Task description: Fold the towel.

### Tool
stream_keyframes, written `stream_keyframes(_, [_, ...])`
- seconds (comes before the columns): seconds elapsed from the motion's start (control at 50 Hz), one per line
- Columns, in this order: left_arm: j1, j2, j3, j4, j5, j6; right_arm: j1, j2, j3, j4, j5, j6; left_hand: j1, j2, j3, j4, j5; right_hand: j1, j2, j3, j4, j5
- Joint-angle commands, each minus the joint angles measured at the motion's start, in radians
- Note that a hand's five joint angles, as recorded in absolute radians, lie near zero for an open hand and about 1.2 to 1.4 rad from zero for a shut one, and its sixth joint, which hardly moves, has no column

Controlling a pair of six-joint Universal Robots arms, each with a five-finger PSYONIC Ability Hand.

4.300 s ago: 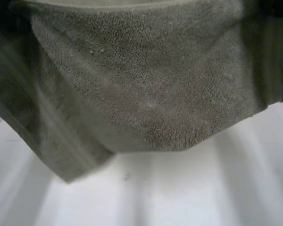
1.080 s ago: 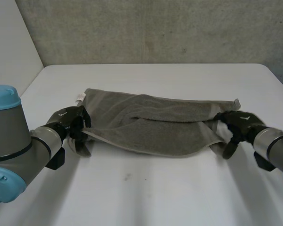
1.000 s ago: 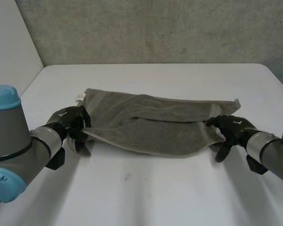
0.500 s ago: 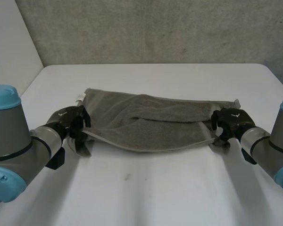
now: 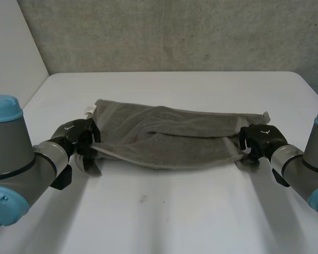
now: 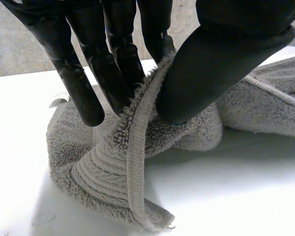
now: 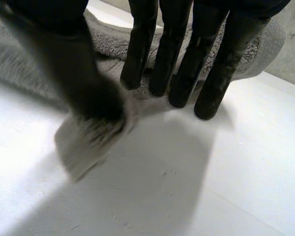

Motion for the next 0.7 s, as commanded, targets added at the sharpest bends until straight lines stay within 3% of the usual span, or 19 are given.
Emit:
stream_keyframes(0.02, [0.001, -0.001, 0.008, -0.006, 0.002, 0.002, -0.009, -0.020, -0.011, 0.000, -0.004, -0.002, 0.201, 0.178, 0.178, 0.177, 0.188, 0.328, 0.326, 0.356, 0.352, 0.348])
stream_keyframes(0.2, [0.021, 0.091, 0.037, -0.034, 0.005, 0.012, -0.003, -0.246, -0.029, 0.025, -0.010, 0.000, 0.201, 0.178, 0.178, 0.177, 0.188, 0.328, 0.326, 0.356, 0.352, 0.348])
stream_keyframes(0.26, [0.024, 0.185, 0.071, -0.069, 0.005, 0.031, -0.003, -0.352, -0.067, 0.089, -0.018, -0.002, 0.201, 0.178, 0.178, 0.177, 0.188, 0.328, 0.326, 0.356, 0.352, 0.348])
stream_keyframes(0.32, [0.024, 0.280, 0.181, -0.162, 0.005, 0.092, -0.008, -0.460, -0.220, 0.279, -0.051, -0.014, 0.201, 0.178, 0.178, 0.177, 0.188, 0.328, 0.326, 0.356, 0.352, 0.348])
stream_keyframes(0.38, [0.024, 0.309, 0.238, -0.210, 0.005, 0.118, -0.006, -0.480, -0.285, 0.344, -0.068, -0.023, 0.201, 0.178, 0.178, 0.177, 0.188, 0.328, 0.326, 0.356, 0.352, 0.348])
stream_keyframes(0.42, [0.032, 0.340, 0.360, -0.314, 0.005, 0.165, -0.006, -0.511, -0.419, 0.455, -0.088, -0.052, 0.201, 0.178, 0.178, 0.177, 0.188, 0.328, 0.326, 0.356, 0.352, 0.348])
stream_keyframes(0.54, [0.042, 0.338, 0.576, -0.471, 0.005, 0.210, -0.003, -0.510, -0.635, 0.585, -0.075, -0.120, 0.201, 0.178, 0.178, 0.177, 0.188, 0.328, 0.326, 0.356, 0.352, 0.348])
stream_keyframes(0.58, [0.050, 0.321, 0.704, -0.552, 0.006, 0.215, -0.003, -0.493, -0.759, 0.661, -0.073, -0.138, 0.201, 0.178, 0.178, 0.177, 0.188, 0.328, 0.326, 0.356, 0.352, 0.348])
stream_keyframes(0.7, [0.090, 0.199, 0.822, -0.666, 0.006, 0.216, -0.008, -0.407, -0.859, 0.759, -0.075, -0.152, 0.201, 0.178, 0.178, 0.177, 0.188, 0.328, 0.326, 0.356, 0.352, 0.348])
